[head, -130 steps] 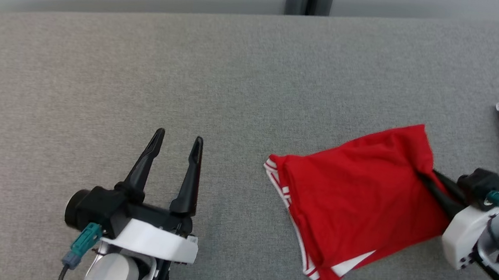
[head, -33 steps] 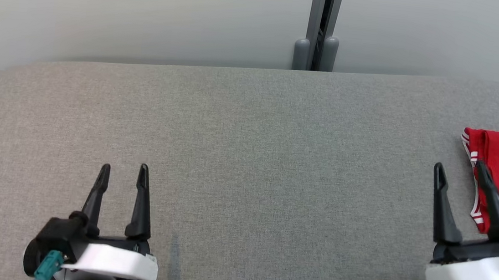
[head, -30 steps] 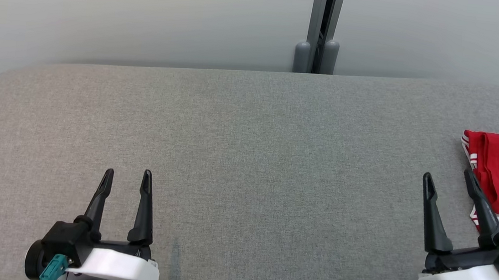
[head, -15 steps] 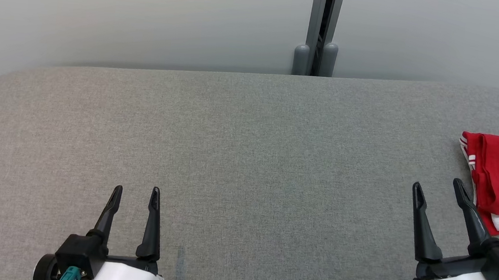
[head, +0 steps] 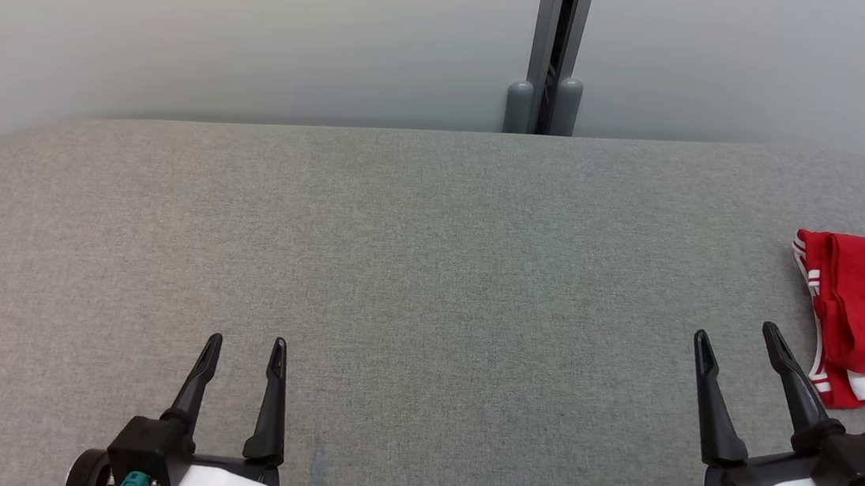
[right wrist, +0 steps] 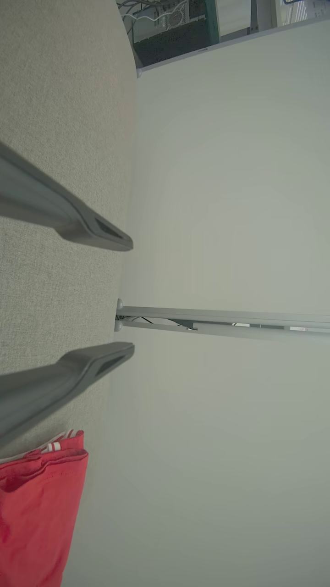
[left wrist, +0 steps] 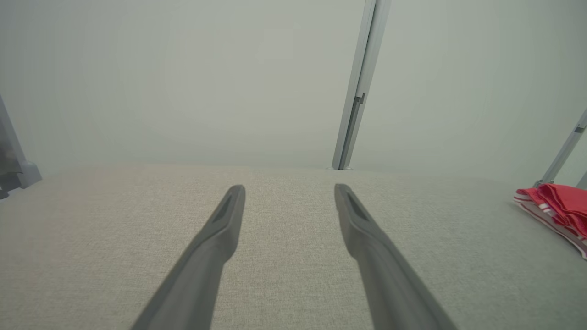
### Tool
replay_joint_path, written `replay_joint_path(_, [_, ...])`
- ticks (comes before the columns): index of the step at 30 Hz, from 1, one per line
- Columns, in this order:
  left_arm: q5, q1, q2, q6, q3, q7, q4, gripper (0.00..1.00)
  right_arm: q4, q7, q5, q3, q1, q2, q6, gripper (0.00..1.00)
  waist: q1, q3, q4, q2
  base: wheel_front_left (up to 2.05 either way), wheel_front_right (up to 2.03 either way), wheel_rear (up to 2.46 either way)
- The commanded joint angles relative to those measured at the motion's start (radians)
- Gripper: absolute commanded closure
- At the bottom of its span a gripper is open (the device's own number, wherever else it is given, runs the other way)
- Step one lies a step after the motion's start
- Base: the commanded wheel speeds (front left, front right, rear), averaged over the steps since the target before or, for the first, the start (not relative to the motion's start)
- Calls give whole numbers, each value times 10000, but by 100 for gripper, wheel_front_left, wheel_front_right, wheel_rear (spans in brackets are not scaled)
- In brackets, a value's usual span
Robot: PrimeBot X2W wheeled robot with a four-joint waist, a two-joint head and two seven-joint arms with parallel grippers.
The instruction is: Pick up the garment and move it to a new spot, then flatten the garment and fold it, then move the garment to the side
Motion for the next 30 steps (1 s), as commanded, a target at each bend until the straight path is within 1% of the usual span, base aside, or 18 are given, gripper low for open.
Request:
replay_joint_path(1, [-101, 2, 37, -54, 39, 10, 74, 0, 33, -8, -58, 29, 28, -62, -3, 0, 0, -15, -18, -1, 0, 0, 0])
replay_joint_path(7, [-384, 132, 38, -209, 184, 10, 224, 0, 83, -8, -75, 78, 99, -86, -3, 0, 0, -95, -40, -1, 0, 0, 0])
replay_joint_path(12, [-536, 176, 35, -491, 298, 10, 120, 0, 153, -8, -143, 268, 107, -140, -3, 0, 0, -124, -36, -1, 0, 0, 0])
replay_joint_path(14, [-551, 188, 38, -527, 327, 10, 116, 0, 164, -8, -152, 310, 105, -159, -3, 0, 0, -127, -36, -1, 0, 0, 0])
replay_joint_path(18, [-838, 205, 33, -727, 355, 10, 63, 0, 196, -8, -124, 340, 109, -191, -3, 0, 0, -143, -19, -1, 0, 0, 0])
replay_joint_path(22, [-941, 190, 35, -662, 381, 10, 200, 0, 185, -8, -107, 315, 93, -157, -3, 0, 0, -156, -20, -1, 0, 0, 0])
replay_joint_path(30, [-1155, 176, 37, -675, 467, 10, 393, 0, 208, -8, -66, 210, 61, -119, -3, 0, 0, -98, -9, -1, 0, 0, 0])
